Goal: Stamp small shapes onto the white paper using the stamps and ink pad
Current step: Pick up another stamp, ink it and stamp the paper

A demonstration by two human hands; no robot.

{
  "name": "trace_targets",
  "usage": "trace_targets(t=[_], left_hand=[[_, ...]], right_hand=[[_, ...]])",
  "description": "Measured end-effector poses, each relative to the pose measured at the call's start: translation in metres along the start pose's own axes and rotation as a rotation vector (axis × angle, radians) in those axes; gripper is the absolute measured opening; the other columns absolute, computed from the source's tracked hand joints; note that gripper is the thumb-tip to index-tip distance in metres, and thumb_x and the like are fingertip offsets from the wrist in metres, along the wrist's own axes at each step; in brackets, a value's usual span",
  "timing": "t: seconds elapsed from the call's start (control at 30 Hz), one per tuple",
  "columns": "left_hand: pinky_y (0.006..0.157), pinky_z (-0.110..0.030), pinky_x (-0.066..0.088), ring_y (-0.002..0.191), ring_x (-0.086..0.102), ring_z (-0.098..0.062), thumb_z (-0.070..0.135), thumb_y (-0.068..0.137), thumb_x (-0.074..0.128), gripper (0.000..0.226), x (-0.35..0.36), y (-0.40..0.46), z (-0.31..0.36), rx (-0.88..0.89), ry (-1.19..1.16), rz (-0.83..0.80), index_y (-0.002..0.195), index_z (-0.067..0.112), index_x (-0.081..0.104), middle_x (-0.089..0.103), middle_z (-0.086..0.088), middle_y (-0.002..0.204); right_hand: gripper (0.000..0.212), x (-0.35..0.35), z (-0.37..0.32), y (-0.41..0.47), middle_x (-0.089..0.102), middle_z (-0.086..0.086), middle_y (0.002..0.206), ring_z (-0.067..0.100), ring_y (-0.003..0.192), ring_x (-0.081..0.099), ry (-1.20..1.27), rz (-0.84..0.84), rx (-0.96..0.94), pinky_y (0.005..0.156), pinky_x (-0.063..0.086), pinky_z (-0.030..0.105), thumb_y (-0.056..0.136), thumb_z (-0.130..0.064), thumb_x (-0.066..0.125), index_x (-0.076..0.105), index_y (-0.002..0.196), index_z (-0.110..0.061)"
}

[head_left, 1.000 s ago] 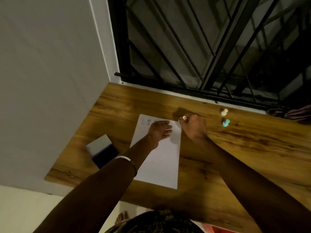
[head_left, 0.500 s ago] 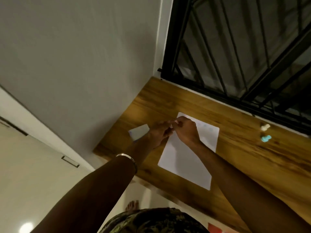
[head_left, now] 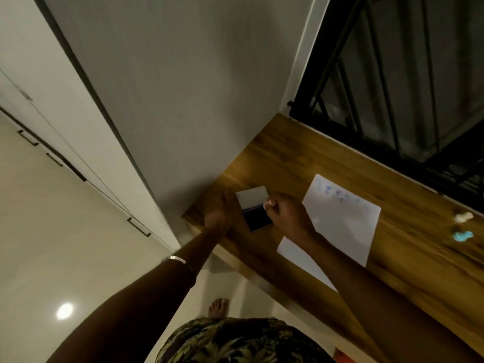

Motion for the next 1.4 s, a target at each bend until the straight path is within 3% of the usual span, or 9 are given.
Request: trace_targets(t=[0.17, 0.3, 0.47, 0.7, 0.8, 0.87, 1.0, 1.2, 1.4], left_hand=[[0.064, -0.018, 0.045, 0.076, 0.058, -0.01, 0.046, 0.102, 0.032, 0.037, -0.004, -0.004, -0.008, 0.016, 0.003, 0.03, 0.093, 0.023, 0.059, 0.059, 0.008, 0.083], [0.073, -0.035, 0.058, 0.085, 0.067, -0.018, 0.051, 0.101, 0.031, 0.047, -0.001, -0.007, -0.005, 0.047, 0.047, -0.045, 0.104, 0.018, 0.064, 0.069, -0.004, 0.096], [0.075, -0.032, 0.054, 0.088, 0.066, -0.018, 0.05, 0.102, 0.029, 0.051, 0.002, -0.006, -0.009, 0.097, 0.137, -0.069, 0.111, 0.017, 0.065, 0.071, -0.006, 0.102], [0.072, -0.031, 0.052, 0.091, 0.064, -0.019, 0.065, 0.095, 0.021, 0.062, 0.018, -0.006, 0.008, -0.103, 0.113, -0.197, 0.122, 0.02, 0.053, 0.063, -0.005, 0.114], [0.086, -0.036, 0.048, 0.098, 0.06, -0.021, 0.065, 0.096, 0.023, 0.059, 0.029, -0.007, 0.023, -0.162, 0.062, -0.257, 0.128, 0.023, 0.048, 0.057, -0.006, 0.125], [0.094, -0.04, 0.044, 0.111, 0.058, -0.029, 0.056, 0.099, 0.03, 0.053, 0.037, -0.008, 0.035, -0.081, 0.09, -0.3, 0.128, 0.018, 0.053, 0.059, -0.011, 0.128], [0.076, -0.033, 0.047, 0.094, 0.065, -0.032, 0.034, 0.102, 0.04, 0.033, 0.075, -0.015, 0.06, 0.127, 0.186, -0.412, 0.102, 0.008, 0.06, 0.068, -0.013, 0.097], [0.096, -0.031, 0.049, 0.112, 0.061, -0.023, 0.022, 0.1, 0.044, 0.027, 0.154, -0.039, 0.092, 0.441, 0.467, -0.792, 0.12, 0.016, 0.062, 0.065, -0.006, 0.123], [0.09, -0.04, 0.053, 0.107, 0.062, -0.031, 0.045, 0.095, 0.052, 0.057, 0.197, -0.065, 0.107, 0.759, 0.883, -0.819, 0.138, 0.009, 0.043, 0.058, -0.014, 0.122]], right_hand=[[0.016, 0.011, -0.01, 0.001, 0.066, 0.006, 0.086, 0.017, 0.081, 0.061, -0.155, 0.114, -0.107, 0.062, 0.043, 0.021, 0.094, -0.022, 0.054, 0.065, 0.087, -0.012], [0.026, 0.032, -0.001, -0.003, 0.069, 0.012, 0.087, 0.022, 0.078, 0.065, -0.293, 0.07, -0.052, 0.061, 0.036, 0.022, 0.098, -0.025, 0.049, 0.068, 0.093, -0.008], [0.028, 0.038, 0.002, 0.0, 0.069, 0.011, 0.081, 0.022, 0.074, 0.065, -0.316, 0.052, -0.034, 0.059, 0.035, 0.024, 0.098, -0.027, 0.048, 0.068, 0.089, -0.009], [0.021, 0.029, 0.018, -0.007, 0.07, 0.003, 0.093, 0.017, 0.086, 0.064, 0.007, 0.039, 0.083, 0.068, 0.046, 0.024, 0.098, -0.03, 0.05, 0.065, 0.097, -0.017], [0.016, 0.009, 0.035, -0.015, 0.067, -0.001, 0.089, 0.01, 0.081, 0.06, 0.102, 0.148, 0.112, 0.068, 0.041, 0.019, 0.097, -0.029, 0.053, 0.063, 0.091, -0.018], [0.015, -0.006, 0.053, -0.021, 0.067, -0.001, 0.087, 0.011, 0.08, 0.062, 0.077, 0.197, 0.146, 0.068, 0.04, 0.019, 0.096, -0.026, 0.053, 0.063, 0.089, -0.017], [0.016, -0.033, 0.103, -0.038, 0.069, 0.005, 0.09, 0.019, 0.085, 0.065, -0.048, 0.277, 0.307, 0.075, 0.052, 0.03, 0.096, -0.024, 0.053, 0.063, 0.094, -0.013], [0.014, -0.064, 0.165, -0.043, 0.07, 0.01, 0.091, 0.025, 0.082, 0.066, -0.135, 0.316, 0.438, 0.072, 0.049, 0.029, 0.096, -0.022, 0.052, 0.062, 0.092, -0.012], [0.017, -0.08, 0.191, -0.03, 0.072, 0.012, 0.091, 0.028, 0.08, 0.068, -0.19, 0.376, 0.434, 0.073, 0.053, 0.032, 0.095, -0.022, 0.054, 0.064, 0.097, -0.009]])
Point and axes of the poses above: each hand's wrist, its own y-axis towards the middle knuckle, its own x-axis out of the palm, z = x × y, the point moved 2 cm from there along y, towards the middle knuckle
